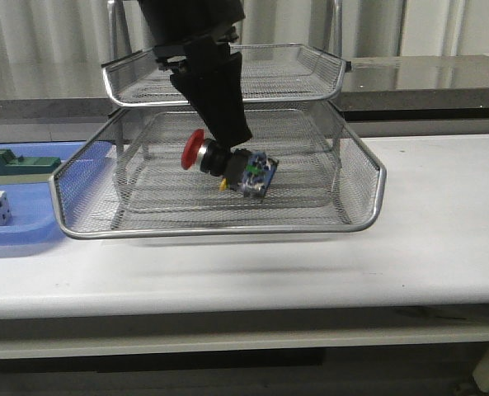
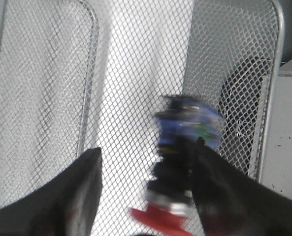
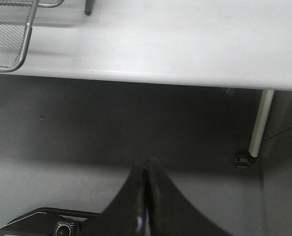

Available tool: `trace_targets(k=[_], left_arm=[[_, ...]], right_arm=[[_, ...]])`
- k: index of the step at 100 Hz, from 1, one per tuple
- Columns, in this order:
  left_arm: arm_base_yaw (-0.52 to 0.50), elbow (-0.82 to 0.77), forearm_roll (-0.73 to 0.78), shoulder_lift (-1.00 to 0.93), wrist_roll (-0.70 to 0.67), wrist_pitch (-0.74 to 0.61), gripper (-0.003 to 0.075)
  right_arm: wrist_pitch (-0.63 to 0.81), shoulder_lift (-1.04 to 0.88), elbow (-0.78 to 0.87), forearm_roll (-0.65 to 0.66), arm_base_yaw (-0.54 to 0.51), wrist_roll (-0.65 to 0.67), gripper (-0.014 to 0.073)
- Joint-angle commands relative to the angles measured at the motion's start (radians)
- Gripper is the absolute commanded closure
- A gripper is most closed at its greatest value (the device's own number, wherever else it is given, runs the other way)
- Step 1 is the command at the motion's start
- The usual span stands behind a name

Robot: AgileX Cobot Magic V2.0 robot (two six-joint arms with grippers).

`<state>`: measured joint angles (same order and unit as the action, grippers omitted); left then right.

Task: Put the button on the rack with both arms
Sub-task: 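Carry the red button with the left gripper over the pulled-out tier, then open the left gripper to drop the button onto the tier, withdraw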

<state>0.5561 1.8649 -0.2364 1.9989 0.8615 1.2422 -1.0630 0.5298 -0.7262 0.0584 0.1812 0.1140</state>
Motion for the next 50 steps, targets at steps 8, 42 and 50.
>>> trace_targets(k=[8, 42, 50], left_arm=[[0.006, 0.027, -0.015, -0.055, -0.006, -0.005, 0.0312], [0.006, 0.027, -0.013, -0.161, -0.06, 0.021, 0.0312], [0.004, 0.027, -0.013, -0.208, -0.07, 0.028, 0.0312]], right_arm=[[0.054, 0.004, -0.031, 0.009, 0.0, -0.004, 0.0663], [0.054, 0.004, -0.031, 0.009, 0.0, -0.004, 0.0663], [0.054, 0.004, -0.031, 0.009, 0.0, -0.004, 0.0663]])
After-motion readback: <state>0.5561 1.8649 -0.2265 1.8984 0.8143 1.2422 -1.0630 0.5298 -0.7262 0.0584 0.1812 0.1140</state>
